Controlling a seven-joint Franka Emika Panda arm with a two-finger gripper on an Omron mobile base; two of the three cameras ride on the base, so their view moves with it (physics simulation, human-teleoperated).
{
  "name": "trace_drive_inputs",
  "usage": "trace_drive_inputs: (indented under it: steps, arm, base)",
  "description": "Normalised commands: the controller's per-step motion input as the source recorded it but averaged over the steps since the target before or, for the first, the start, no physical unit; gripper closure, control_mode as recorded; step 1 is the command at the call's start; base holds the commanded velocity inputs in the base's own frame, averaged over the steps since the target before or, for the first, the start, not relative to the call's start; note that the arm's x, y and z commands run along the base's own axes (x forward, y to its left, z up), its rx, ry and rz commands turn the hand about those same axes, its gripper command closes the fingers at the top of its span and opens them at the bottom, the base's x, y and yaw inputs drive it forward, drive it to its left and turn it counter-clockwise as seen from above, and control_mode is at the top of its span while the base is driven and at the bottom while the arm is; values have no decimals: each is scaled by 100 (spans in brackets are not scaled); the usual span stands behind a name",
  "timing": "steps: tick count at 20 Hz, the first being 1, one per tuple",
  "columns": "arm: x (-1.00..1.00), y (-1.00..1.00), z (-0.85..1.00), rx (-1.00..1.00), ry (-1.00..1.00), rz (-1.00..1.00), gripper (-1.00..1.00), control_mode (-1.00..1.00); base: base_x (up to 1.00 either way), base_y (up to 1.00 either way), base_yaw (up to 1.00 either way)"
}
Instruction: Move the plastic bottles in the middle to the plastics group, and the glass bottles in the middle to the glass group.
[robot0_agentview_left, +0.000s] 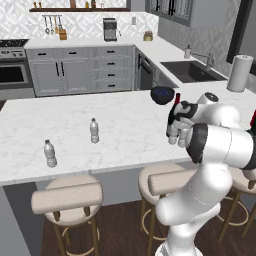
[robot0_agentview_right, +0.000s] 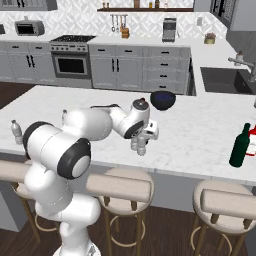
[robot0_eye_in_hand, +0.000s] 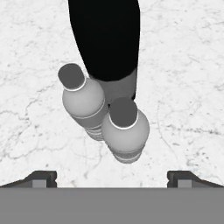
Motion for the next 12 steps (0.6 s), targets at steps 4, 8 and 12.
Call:
trace_drive_inputs:
  steps: [4,8,12]
  arm:
    - [24,-3,-10,3,0,1,-100,-100]
    - [30,0,-13,0,0,0,-100,-100]
    - [14,0,-17,0,0,0,-100,-100]
  base:
    - [0,0,0]
    - [0,0,0]
    - [0,0,0]
